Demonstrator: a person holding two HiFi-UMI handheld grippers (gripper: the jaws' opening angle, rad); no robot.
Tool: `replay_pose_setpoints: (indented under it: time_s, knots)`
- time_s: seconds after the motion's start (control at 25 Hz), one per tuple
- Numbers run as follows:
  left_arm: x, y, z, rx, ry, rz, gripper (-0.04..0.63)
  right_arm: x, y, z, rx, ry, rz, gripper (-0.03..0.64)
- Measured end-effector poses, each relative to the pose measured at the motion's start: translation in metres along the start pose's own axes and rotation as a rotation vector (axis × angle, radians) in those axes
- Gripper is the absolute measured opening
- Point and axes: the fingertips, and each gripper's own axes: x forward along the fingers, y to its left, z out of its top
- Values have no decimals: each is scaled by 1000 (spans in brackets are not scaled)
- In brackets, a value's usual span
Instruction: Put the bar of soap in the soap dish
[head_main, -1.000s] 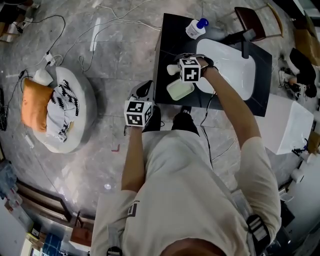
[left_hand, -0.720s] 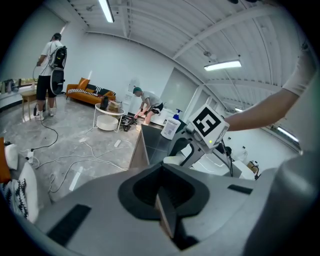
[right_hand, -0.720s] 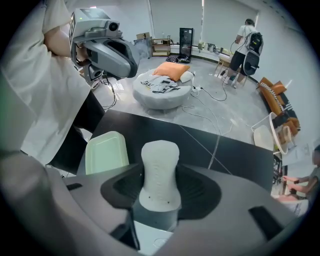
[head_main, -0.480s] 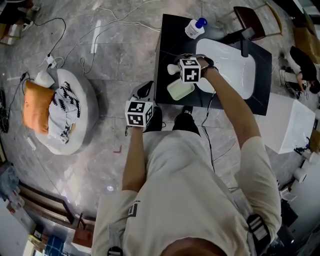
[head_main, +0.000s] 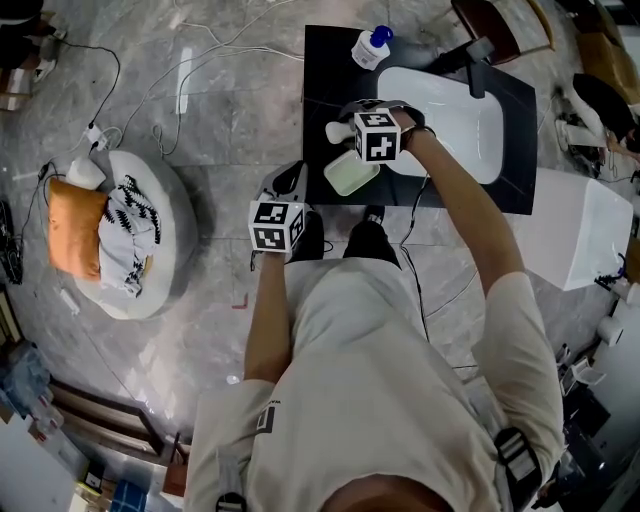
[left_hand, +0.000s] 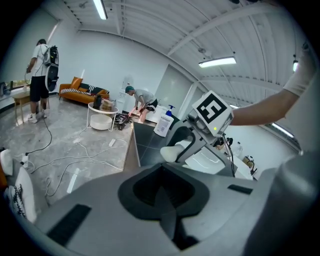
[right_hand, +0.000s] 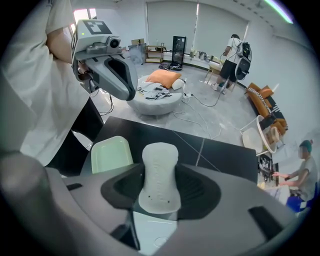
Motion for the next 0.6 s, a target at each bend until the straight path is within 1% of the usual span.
replay_pose_setpoints:
  time_s: [0.28, 0.6]
  knots:
    - [3, -10, -4, 7, 12, -16, 5, -11, 19, 3, 25, -54, -12, 196]
    - [6, -16, -3, 13, 14, -19, 5, -13, 48, -2, 10, -71, -2, 196]
